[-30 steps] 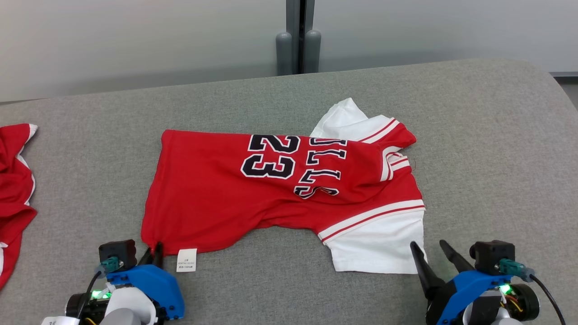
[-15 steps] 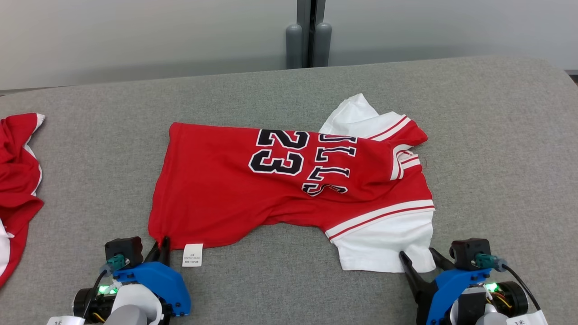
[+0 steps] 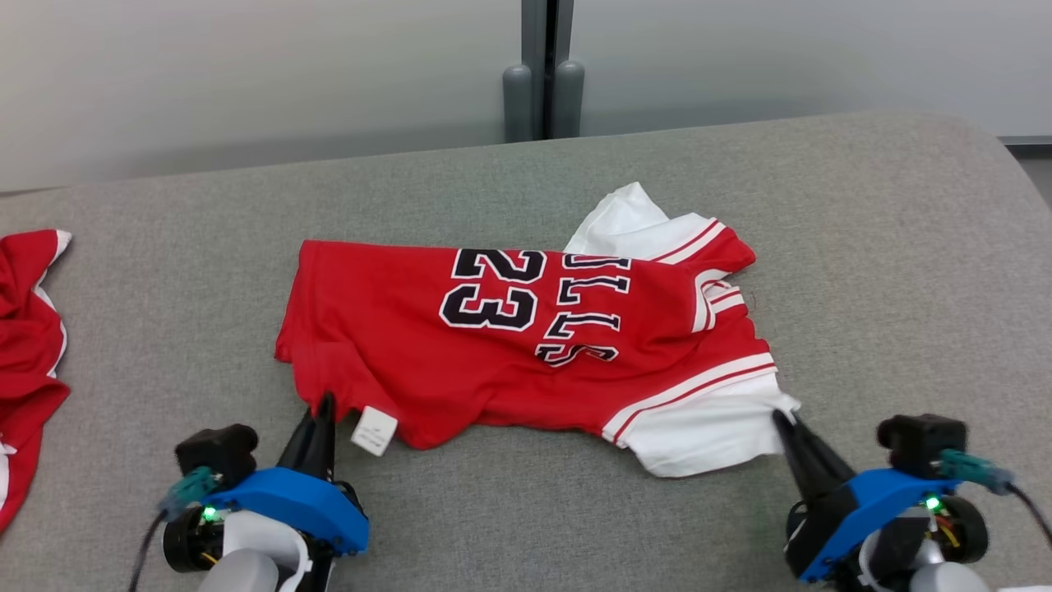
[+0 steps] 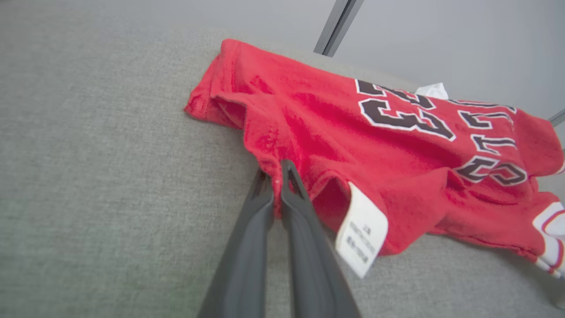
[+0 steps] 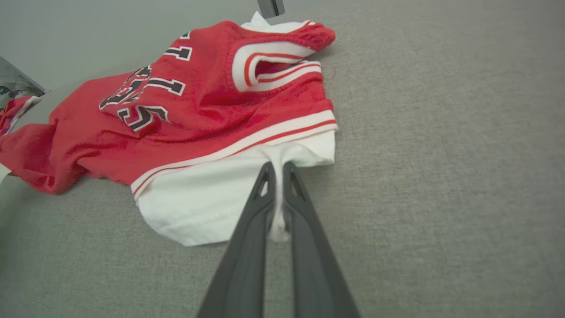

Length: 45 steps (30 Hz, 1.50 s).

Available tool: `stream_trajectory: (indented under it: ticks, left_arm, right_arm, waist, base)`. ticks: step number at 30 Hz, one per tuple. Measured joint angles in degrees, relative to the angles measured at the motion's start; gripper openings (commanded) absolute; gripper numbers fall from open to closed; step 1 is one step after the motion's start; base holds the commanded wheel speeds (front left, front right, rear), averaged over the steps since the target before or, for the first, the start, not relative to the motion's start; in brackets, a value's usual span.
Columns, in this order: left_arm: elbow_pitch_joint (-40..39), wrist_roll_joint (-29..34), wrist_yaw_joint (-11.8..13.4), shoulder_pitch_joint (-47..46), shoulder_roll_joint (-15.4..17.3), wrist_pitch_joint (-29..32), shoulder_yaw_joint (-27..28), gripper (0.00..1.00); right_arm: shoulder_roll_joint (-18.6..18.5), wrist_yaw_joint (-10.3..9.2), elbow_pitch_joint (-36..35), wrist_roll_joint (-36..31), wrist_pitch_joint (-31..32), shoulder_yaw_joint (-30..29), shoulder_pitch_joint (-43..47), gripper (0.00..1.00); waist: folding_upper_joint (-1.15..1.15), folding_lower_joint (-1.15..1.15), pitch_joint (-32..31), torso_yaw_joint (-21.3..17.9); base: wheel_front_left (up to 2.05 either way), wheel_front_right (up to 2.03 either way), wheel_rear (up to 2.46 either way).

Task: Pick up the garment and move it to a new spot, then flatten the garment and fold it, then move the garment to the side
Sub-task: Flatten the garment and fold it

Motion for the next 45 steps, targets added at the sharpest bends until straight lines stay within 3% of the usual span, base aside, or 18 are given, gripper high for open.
stream_trajectory:
  ticks: [5, 7, 12, 20, 25, 29, 33, 40, 45]
  left_arm:
    - [-12.5, -5.6, -1.4, 3.6, 0.0, -1.2, 3.6, 0.0]
    - [-18.9, -8.8, -1.9, 5.4, 0.0, -0.5, 5.1, 0.0]
    - [-35.7, -18.7, -2.4, 9.2, 0.1, 5.2, 8.2, 0.0]
    - [-54.3, -26.4, 2.9, 8.7, 3.3, 17.3, 9.1, 0.0]
    - [-59.7, -30.3, 6.3, 4.1, 4.4, 22.7, 10.1, 0.0]
    - [-56.7, -29.0, 7.5, -2.9, 7.2, 25.1, 11.0, 0.0]
    - [-48.6, -27.4, 8.6, -13.0, 8.0, 25.4, 12.3, 0.0]
    - [-32.4, -21.9, 8.4, -32.9, 9.2, 21.6, 13.3, 0.0]
    - [-22.8, -17.9, 7.2, -46.6, 9.1, 16.8, 12.9, 0.0]
  right_arm:
    - [-0.1, -0.01, -8.7, 4.6, 1.8, -4.0, 2.0, 0.0]
    - [-0.1, -0.01, -12.7, 11.4, 2.7, -4.1, 2.3, 0.0]
    - [0.0, -0.01, -22.8, 14.6, 3.9, -7.2, 2.0, 0.0]
    - [0.0, -0.01, -39.1, 11.0, 8.2, -12.4, -1.2, 0.0]
    - [0.0, -0.01, -43.1, 8.6, 11.5, -14.1, -7.6, 0.0]
    - [-0.9, -0.01, -38.7, 8.3, 14.1, -12.8, -16.7, 0.0]
    - [-3.3, -0.02, -27.3, 8.7, 13.8, -9.8, -29.2, 0.0]
    - [-7.0, -0.01, -6.0, 5.3, 2.4, -1.6, -53.8, 0.0]
    - [-6.6, -0.01, 5.0, 5.4, -7.3, -1.7, -70.8, 0.0]
  waist:
    - [0.0, 0.0, -1.5, -0.7]
    - [0.0, 0.0, -2.0, -1.0]
    - [0.0, 0.0, -2.7, -1.8]
    - [0.0, -0.01, -2.8, -0.6]
    - [0.0, -0.01, -1.1, -0.6]
    - [0.0, -0.01, 1.5, -0.8]
    - [0.0, -0.01, 5.6, -1.0]
    - [0.0, 0.01, 14.5, -1.8]
    - [0.0, 0.02, 19.5, -2.4]
  base:
    - [0.0, 0.0, 0.0]
    - [0.0, 0.0, 0.0]
    - [0.0, 0.0, 0.0]
    - [0.0, 0.0, 0.0]
    - [0.0, 0.0, 0.0]
    - [0.0, 0.0, 0.0]
    - [0.0, 0.0, 0.0]
    - [0.0, 0.0, 0.0]
    - [0.0, 0.0, 0.0]
